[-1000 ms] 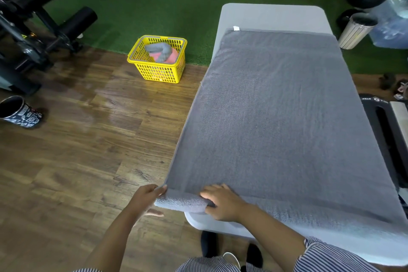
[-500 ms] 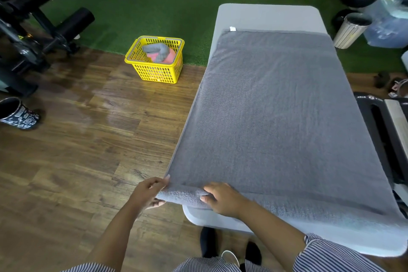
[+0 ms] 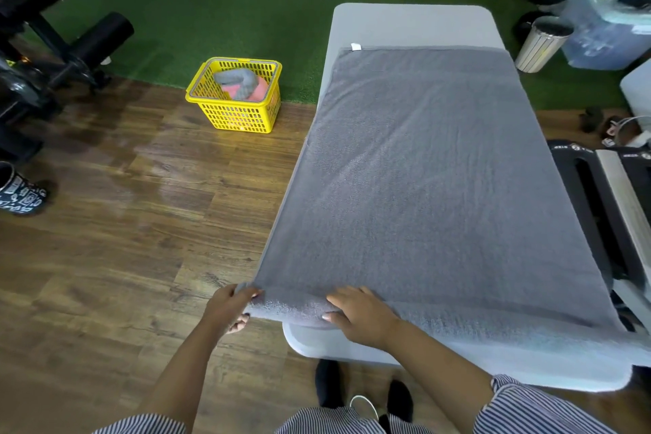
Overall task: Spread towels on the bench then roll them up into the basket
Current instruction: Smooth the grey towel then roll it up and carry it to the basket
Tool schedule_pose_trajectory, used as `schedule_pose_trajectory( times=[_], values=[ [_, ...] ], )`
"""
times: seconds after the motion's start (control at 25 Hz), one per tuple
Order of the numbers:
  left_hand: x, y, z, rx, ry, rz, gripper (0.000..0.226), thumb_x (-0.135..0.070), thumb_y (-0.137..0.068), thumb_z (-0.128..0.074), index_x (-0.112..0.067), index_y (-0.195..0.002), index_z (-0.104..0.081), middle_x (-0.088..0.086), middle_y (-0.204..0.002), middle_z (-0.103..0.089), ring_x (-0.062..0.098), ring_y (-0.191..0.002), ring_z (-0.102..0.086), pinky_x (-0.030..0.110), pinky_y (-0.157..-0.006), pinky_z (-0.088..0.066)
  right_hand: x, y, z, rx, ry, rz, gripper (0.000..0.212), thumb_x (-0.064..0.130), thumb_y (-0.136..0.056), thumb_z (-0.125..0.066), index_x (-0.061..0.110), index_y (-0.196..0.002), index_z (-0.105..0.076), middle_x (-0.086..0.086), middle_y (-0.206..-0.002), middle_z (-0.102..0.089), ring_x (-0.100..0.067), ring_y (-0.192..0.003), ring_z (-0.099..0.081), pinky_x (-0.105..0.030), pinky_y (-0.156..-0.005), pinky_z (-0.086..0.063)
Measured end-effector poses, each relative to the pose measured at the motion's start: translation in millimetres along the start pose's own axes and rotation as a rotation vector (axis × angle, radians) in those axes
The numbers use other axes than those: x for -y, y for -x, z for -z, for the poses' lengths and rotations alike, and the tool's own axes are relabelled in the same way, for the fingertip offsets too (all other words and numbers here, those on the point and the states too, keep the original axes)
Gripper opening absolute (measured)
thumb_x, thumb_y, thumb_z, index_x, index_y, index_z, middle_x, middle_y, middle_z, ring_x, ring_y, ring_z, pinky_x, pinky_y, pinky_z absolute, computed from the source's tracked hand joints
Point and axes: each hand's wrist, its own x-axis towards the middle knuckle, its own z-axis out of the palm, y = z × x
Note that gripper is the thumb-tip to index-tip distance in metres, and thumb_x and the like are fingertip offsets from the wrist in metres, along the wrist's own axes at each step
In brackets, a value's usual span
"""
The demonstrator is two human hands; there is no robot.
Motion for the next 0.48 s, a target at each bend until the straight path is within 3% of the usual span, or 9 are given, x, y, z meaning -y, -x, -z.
schedule_pose_trajectory(
  times=[0.08, 0.12, 0.2, 0.28, 0.32, 0.4, 0.48],
  values=[
    [3.8, 0.2, -6.7, -0.093, -0.169, -0.092, 0.033, -0.031, -0.079, -0.075, -0.009, -0.098, -0.059, 0.009, -0.085, -0.058, 0.025, -0.071, -0.060, 0.029, -0.058, -0.048, 0.5, -2.1, -1.2, -0.039, 0.029, -0.012, 0.034, 0.040, -0.097, -0.031, 0.013, -0.104, -0.051, -0.006, -0.115, -0.050, -0.024, -0.112, -0.044, -0.038, -0.098, -0.029],
    [7.7, 0.6, -10.8, -0.171, -0.266, -0.233, 0.036, -0.031, -0.076, -0.076, -0.010, -0.100, -0.058, 0.009, -0.095, -0.055, 0.028, -0.080, -0.060, 0.032, -0.065, -0.048, 0.6, -1.8, -4.2, -0.078, 0.066, -0.005, 0.041, 0.043, -0.095, -0.028, 0.013, -0.110, -0.052, -0.007, -0.121, -0.048, -0.024, -0.115, -0.043, -0.040, -0.097, -0.029],
    [17.8, 3.8, -19.9, -0.309, -0.408, -0.667, 0.027, -0.032, -0.080, -0.071, -0.012, -0.096, -0.063, 0.003, -0.097, -0.055, 0.023, -0.081, -0.058, 0.031, -0.068, -0.044, -0.9, -0.8, -9.2, -0.129, 0.075, 0.007, 0.041, 0.042, -0.097, -0.030, 0.016, -0.124, -0.047, -0.005, -0.126, -0.047, -0.023, -0.117, -0.043, -0.039, -0.096, -0.029],
    [29.4, 8.0, -25.8, -0.237, -0.515, -0.963, 0.028, -0.044, -0.086, -0.058, -0.018, -0.093, -0.066, -0.010, -0.094, -0.059, 0.010, -0.080, -0.059, 0.028, -0.072, -0.047, -1.3, -0.5, -10.6, -0.118, -0.004, -0.005, 0.038, 0.036, -0.099, -0.033, 0.018, -0.131, -0.040, -0.001, -0.127, -0.048, -0.020, -0.118, -0.042, -0.037, -0.097, -0.028],
    [36.7, 8.2, -25.8, -0.156, -0.570, -1.003, 0.030, -0.045, -0.083, -0.057, -0.021, -0.100, -0.065, -0.015, -0.101, -0.059, 0.008, -0.088, -0.059, 0.030, -0.085, -0.047, -0.8, -1.0, -8.8, -0.117, -0.034, -0.019, 0.037, 0.035, -0.099, -0.034, 0.018, -0.132, -0.039, 0.000, -0.128, -0.048, -0.019, -0.120, -0.041, -0.037, -0.097, -0.027],
    [47.8, 4.1, -22.6, -0.056, -0.714, -0.981, 0.048, -0.039, -0.074, -0.060, -0.020, -0.118, -0.059, -0.014, -0.118, -0.055, 0.010, -0.109, -0.054, 0.043, -0.107, -0.033, -3.5, -2.4, -8.0, -0.118, -0.071, -0.025, 0.037, 0.036, -0.099, -0.035, 0.019, -0.131, -0.040, 0.000, -0.129, -0.048, -0.019, -0.120, -0.041, -0.037, -0.097, -0.026],
    [48.2, -0.5, -21.4, -0.080, -0.846, -1.003, 0.054, -0.031, -0.072, -0.059, -0.016, -0.124, -0.059, -0.007, -0.121, -0.059, 0.012, -0.112, -0.054, 0.053, -0.108, -0.033, -7.9, 0.4, -7.8, -0.103, -0.075, 0.001, 0.038, 0.040, -0.097, -0.036, 0.018, -0.128, -0.043, -0.001, -0.125, -0.049, -0.020, -0.117, -0.043, -0.036, -0.096, -0.027]
  ],
)
